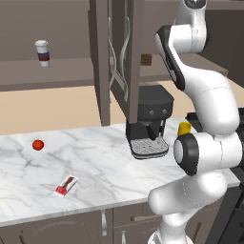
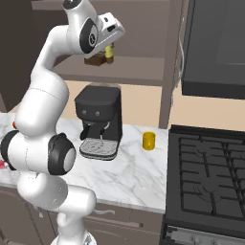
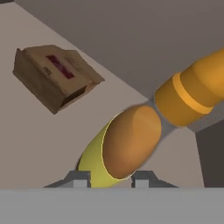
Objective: Pick the honey bottle and bar from the counter and place them in the cabinets closest to them.
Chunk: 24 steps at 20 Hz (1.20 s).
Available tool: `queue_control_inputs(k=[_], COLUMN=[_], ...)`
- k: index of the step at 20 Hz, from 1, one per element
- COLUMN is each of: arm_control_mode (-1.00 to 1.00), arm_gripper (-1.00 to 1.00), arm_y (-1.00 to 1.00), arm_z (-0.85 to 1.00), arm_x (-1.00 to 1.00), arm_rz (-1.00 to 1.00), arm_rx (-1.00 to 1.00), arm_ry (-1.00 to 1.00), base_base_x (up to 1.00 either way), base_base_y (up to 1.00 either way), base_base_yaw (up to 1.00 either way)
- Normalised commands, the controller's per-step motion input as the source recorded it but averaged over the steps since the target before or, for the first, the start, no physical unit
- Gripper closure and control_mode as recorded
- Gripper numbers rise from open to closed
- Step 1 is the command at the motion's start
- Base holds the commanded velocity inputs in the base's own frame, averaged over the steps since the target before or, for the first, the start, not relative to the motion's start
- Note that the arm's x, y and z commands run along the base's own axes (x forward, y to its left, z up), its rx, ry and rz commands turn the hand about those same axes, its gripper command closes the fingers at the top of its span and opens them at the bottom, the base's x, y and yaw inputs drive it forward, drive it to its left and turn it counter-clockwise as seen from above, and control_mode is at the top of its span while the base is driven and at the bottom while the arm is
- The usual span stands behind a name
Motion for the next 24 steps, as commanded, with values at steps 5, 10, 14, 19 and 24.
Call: queue_control_inputs(k=[5, 10, 14, 19, 24], arm_control_mode=[-1.0, -1.0, -1.0, -1.0, -1.0], arm_gripper=[1.0, 1.0, 1.0, 1.0, 1.0], arm_y=[0.0, 0.0, -0.03, -0.08, -0.1], arm_z=[-0.14, -0.18, -0.22, -0.12, -0.03], arm_x=[0.32, 0.36, 0.35, 0.28, 0.16], arm_rz=[0.0, 0.0, 0.0, 0.0, 0.0], arm_rx=[-0.04, -0.06, -0.03, 0.0, 0.02], arm_ry=[0.0, 0.0, 0.01, 0.01, 0.0], base_base_x=[0.0, 0.0, 0.0, 0.0, 0.0], base_base_y=[0.0, 0.0, 0.0, 0.0, 0.0], base_base_yaw=[0.0, 0.0, 0.0, 0.0, 0.0])
